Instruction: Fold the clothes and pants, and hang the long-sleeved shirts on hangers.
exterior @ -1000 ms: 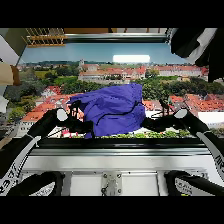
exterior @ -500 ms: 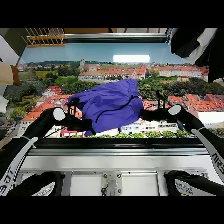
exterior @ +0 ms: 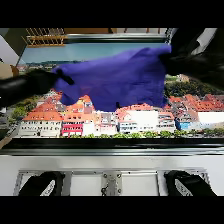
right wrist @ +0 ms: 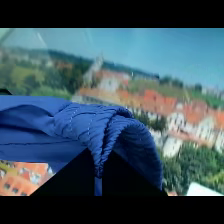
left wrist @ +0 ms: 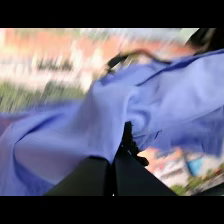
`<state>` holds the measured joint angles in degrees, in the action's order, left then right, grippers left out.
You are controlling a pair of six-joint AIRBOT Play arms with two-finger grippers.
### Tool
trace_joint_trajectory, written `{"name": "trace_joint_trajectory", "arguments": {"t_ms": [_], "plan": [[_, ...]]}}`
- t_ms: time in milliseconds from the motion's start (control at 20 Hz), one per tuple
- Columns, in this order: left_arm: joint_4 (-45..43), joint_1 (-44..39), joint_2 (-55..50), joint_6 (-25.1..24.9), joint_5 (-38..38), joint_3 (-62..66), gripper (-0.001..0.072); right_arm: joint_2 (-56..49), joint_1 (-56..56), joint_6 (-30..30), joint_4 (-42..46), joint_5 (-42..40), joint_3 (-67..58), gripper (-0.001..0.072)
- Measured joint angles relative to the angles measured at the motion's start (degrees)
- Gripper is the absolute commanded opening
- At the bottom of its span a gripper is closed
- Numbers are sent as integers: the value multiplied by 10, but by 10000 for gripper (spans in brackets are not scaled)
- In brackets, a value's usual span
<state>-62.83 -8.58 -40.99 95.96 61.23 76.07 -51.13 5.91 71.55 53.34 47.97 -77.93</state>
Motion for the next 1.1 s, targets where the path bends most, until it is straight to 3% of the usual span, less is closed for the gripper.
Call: {"name": "trace_joint_trajectory", "arguments": {"t_ms": [250, 500, 700, 850, 1100], "plan": [[-1, -49, 74, 26, -22, 93, 4, 116, 0, 51, 7, 32, -48, 17], [-6, -76, 52, 37, -45, 127, 5, 145, 0, 148, 11, 121, -54, 17], [-18, -81, -56, 39, -53, 134, 5, 100, 11, 231, 11, 219, -24, 17], [-28, -73, -171, 38, -87, 138, 5, 31, 19, 250, 12, 249, 9, 18], [-31, -53, -385, 25, -111, 201, 7, -118, 10, 236, 57, 168, 27, 21]]}}
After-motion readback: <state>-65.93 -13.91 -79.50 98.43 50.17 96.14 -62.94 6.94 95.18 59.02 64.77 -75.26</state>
